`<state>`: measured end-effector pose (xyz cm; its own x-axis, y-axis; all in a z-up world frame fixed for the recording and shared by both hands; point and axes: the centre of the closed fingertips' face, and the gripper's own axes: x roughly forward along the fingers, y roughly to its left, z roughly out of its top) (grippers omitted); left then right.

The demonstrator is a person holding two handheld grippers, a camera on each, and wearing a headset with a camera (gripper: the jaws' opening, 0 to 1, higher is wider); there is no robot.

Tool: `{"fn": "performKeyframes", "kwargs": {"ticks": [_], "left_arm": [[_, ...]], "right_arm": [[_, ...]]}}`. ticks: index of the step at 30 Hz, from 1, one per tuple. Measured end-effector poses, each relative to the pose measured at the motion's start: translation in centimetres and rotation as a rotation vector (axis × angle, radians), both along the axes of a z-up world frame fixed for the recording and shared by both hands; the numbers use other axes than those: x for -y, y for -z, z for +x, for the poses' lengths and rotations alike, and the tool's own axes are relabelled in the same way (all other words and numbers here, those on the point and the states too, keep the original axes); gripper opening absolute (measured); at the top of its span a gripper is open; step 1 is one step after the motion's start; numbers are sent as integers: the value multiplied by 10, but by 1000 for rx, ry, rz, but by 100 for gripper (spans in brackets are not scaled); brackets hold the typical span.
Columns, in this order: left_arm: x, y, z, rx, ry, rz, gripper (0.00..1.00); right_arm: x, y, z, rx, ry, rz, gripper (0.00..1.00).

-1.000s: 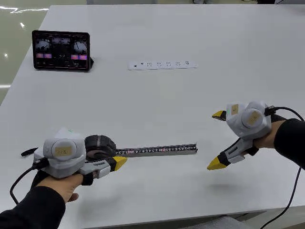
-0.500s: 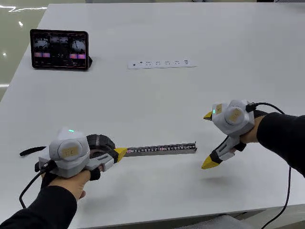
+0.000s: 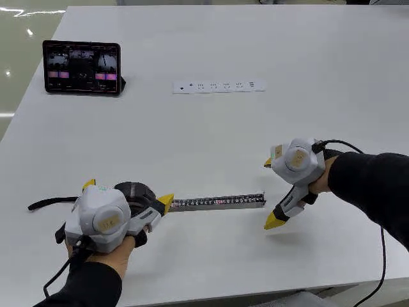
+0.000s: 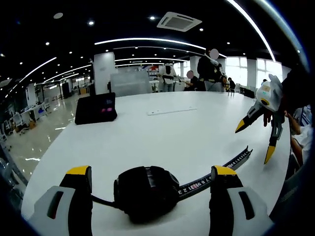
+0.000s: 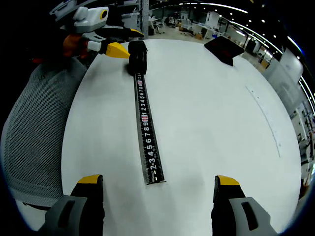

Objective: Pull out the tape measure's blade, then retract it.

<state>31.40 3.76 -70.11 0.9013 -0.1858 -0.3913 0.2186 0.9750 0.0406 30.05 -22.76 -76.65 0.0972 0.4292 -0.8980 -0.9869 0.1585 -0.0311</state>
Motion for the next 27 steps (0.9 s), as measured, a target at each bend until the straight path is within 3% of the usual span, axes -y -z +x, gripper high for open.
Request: {"fn": "performKeyframes", "kwargs": {"ticks": [7,11,27], "left_arm": [[-6,3,1,-4,-62,-31,99],[-9,6,0,-10,-70,-34,99],[-12,12,6,-13,-91,-32,99]], "right_arm": [[0,1,3,12,-50,-6,69],[0,6,3,-6,-50,-9,55],[2,13,-2,-7,-114,-36,23]]}}
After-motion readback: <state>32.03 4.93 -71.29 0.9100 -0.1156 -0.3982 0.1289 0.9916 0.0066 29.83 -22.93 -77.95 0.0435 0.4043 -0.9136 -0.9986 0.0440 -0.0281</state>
